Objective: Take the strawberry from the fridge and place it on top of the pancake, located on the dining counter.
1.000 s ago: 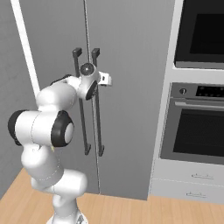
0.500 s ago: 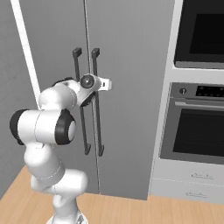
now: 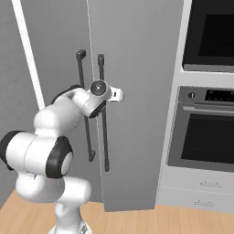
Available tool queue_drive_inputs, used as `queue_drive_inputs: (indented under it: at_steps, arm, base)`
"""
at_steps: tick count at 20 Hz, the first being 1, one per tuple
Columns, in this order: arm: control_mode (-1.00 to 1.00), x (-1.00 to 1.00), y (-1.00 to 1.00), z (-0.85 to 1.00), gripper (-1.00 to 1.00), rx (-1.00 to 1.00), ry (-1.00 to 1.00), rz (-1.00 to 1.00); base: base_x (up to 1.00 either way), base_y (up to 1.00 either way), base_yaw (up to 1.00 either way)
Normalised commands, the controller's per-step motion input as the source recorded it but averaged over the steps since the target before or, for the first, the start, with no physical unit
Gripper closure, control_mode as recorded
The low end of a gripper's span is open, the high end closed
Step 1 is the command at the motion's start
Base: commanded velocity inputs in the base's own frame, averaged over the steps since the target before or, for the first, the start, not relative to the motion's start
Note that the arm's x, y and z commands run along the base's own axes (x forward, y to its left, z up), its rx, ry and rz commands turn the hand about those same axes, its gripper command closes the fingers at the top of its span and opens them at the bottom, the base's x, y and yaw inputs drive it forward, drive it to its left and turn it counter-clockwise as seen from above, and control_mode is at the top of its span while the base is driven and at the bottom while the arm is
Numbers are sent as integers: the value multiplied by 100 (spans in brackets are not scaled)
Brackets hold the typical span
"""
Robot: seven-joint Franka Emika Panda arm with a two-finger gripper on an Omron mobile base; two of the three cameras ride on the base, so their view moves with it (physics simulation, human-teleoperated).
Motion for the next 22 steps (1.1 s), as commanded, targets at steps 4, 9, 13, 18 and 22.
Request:
queue_drive_inputs:
  at_steps: [4,9,13,18,22]
  arm:
    - [-100,-100,-97,-29,100,1,22,-4]
    - [-100,-100,-100,-34,100,0,14,0]
    - [-100,-100,-100,-61,100,1,5,0]
    - [-100,-82,-100,-35,100,16,-4,1]
    - [-100,-31,-99,5,100,13,6,1]
  base:
    - [0,0,0]
    - [0,0,0]
    - [0,0,0]
    - [0,0,0]
    - [0,0,0]
